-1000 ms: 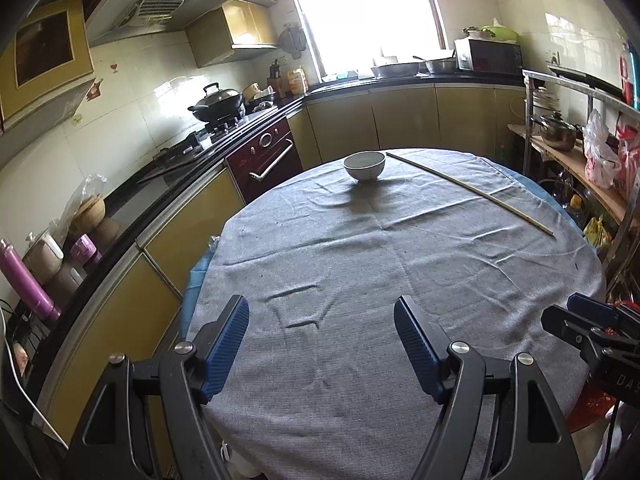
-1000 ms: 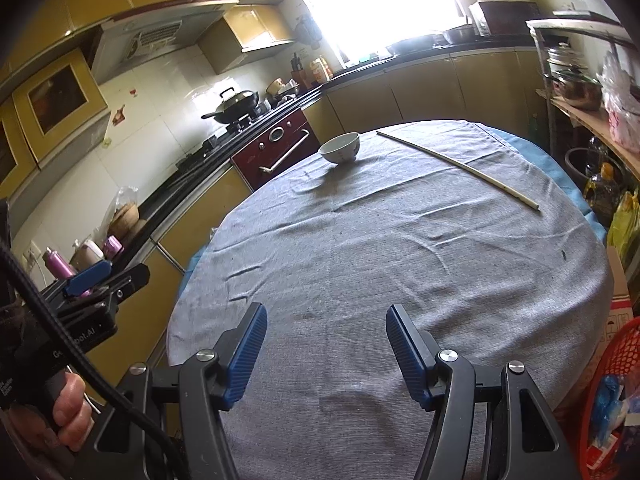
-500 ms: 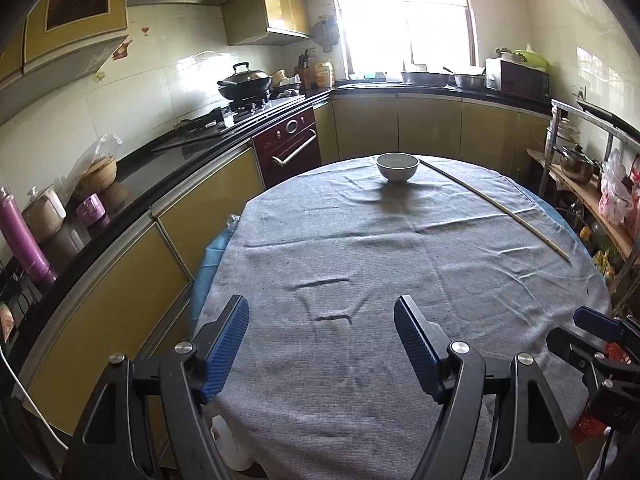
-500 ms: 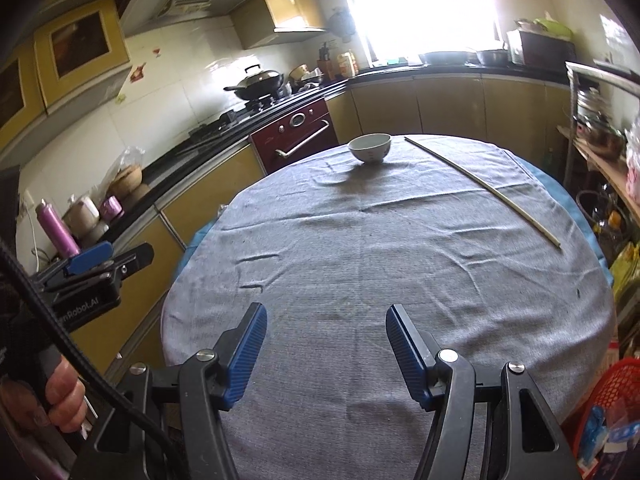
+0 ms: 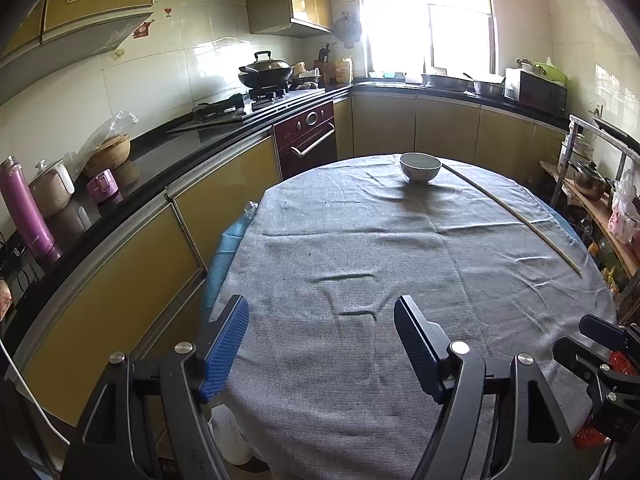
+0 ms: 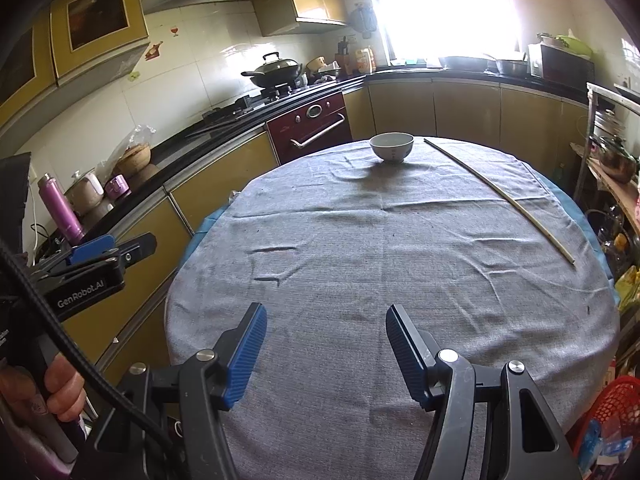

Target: Collect trash

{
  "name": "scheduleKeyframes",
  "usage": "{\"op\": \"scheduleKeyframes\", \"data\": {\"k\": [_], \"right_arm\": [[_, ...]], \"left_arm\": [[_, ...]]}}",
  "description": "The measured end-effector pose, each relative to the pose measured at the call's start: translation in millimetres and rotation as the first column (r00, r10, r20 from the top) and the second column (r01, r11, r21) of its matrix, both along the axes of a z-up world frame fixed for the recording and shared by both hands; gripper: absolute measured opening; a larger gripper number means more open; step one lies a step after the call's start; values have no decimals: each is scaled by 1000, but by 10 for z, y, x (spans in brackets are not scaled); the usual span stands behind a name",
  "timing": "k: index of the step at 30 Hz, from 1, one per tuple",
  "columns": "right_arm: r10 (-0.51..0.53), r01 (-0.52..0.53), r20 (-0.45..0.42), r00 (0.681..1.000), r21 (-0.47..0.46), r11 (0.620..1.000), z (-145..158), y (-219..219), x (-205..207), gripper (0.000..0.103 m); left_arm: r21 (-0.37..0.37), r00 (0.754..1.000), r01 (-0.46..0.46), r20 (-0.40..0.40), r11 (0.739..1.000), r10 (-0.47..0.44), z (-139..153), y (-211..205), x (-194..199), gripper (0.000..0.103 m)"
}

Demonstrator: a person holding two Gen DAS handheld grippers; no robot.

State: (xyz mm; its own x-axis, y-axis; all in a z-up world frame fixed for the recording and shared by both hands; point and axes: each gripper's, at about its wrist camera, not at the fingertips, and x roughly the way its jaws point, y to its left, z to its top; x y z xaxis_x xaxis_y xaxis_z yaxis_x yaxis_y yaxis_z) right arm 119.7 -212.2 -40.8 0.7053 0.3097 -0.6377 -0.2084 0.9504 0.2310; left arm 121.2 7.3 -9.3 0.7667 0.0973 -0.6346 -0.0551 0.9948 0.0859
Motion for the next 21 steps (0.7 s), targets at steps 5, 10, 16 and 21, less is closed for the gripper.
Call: {"op": "scheduleKeyframes", "data": {"k": [5, 10, 16, 21], "right_arm": [[6, -6, 0, 1000, -4, 1000, 4, 26, 52, 66], [0, 0, -1, 1000, -1, 1000, -19, -12, 128, 66], [-17, 16, -21, 1000, -8, 1000, -163, -123, 294, 66], [-87, 86, -62, 994, -17, 996, -479, -417, 556, 66]], "left_arm": [[2, 1000, -5, -8, 1000, 5, -24, 10, 48, 76], [12, 1000, -3, -26, 1000, 4, -79, -32, 140, 76], [3, 997, 17, -79, 1000, -17, -270, -123, 380, 76], [-27, 986, 22, -166, 999, -26, -703, -189, 807, 76]]}}
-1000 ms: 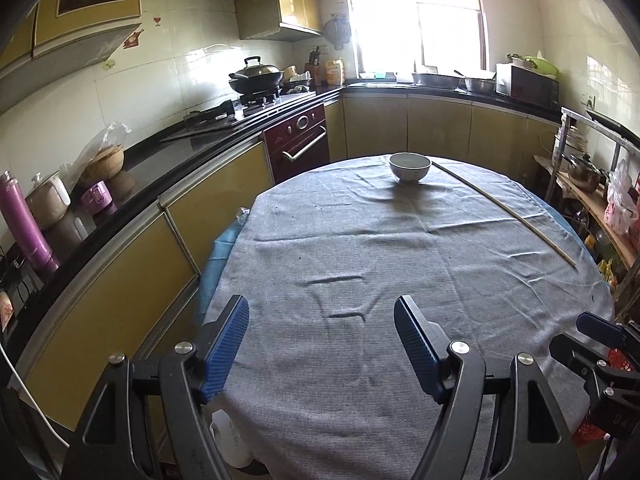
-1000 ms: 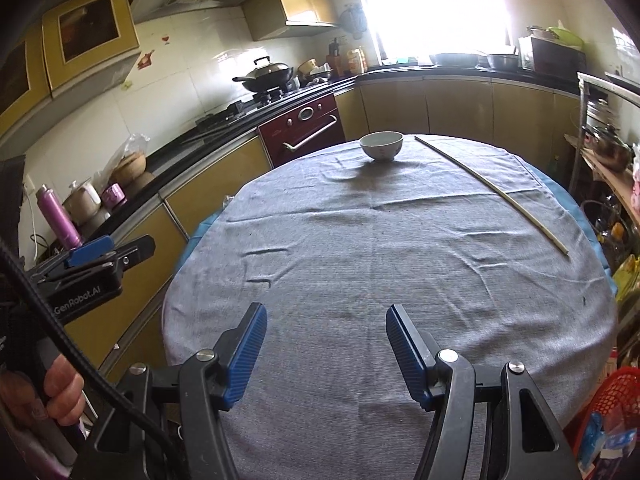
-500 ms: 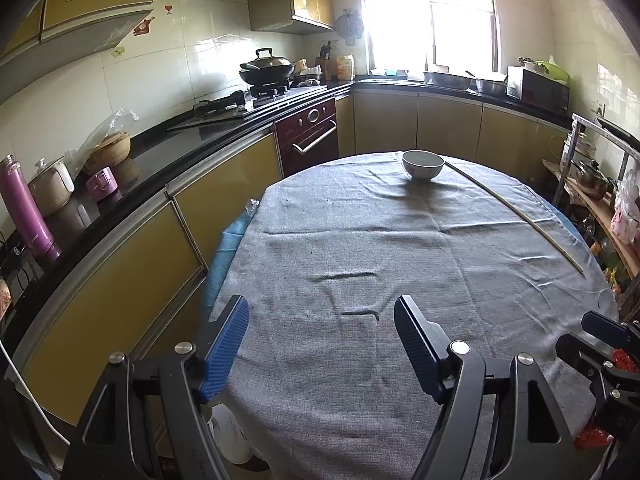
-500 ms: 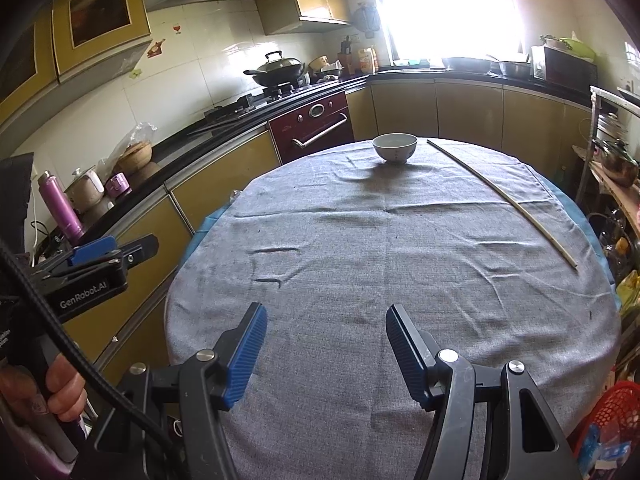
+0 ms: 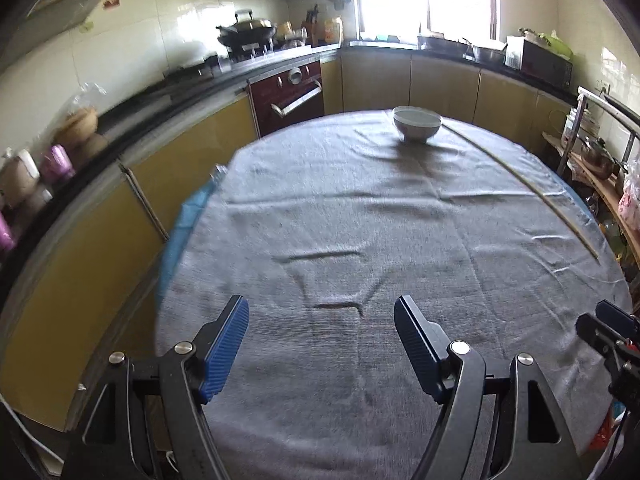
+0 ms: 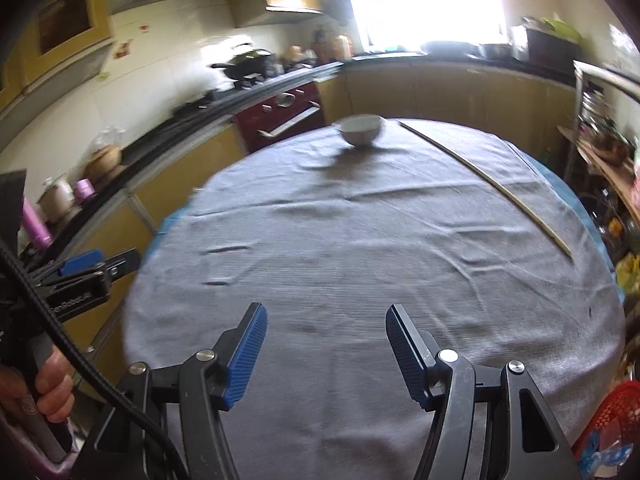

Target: Collect trash

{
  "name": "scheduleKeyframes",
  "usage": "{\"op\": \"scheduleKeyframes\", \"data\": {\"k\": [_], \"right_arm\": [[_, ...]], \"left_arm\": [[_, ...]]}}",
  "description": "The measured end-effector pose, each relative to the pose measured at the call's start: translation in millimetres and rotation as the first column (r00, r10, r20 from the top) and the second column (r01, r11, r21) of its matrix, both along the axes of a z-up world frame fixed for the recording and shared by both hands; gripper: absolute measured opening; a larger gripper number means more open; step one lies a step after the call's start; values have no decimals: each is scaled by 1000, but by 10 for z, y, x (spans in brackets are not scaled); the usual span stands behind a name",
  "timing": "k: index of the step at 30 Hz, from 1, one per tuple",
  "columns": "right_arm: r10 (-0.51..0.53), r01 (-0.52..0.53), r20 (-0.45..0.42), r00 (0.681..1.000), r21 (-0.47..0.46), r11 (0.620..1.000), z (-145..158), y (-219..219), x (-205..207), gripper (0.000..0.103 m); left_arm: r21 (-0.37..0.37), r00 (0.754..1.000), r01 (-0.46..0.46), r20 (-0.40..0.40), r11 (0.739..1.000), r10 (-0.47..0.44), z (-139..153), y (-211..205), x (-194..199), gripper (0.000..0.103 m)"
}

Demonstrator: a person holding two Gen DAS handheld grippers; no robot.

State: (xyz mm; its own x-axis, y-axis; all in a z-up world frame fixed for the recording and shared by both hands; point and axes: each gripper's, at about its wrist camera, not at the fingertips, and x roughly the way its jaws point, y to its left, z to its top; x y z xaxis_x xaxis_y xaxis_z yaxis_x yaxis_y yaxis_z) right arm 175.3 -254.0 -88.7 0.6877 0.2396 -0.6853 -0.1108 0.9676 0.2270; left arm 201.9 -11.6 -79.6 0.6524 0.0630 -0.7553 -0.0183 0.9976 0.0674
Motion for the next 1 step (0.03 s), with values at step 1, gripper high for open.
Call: {"op": "scheduleKeyframes", "data": {"k": [1], "right_arm": [[-31, 31, -14, 999, -14, 999, -106, -89, 77, 66]], "left_arm": [[-4, 1000, -4, -25, 1000, 4, -114, -2, 97, 76]]}}
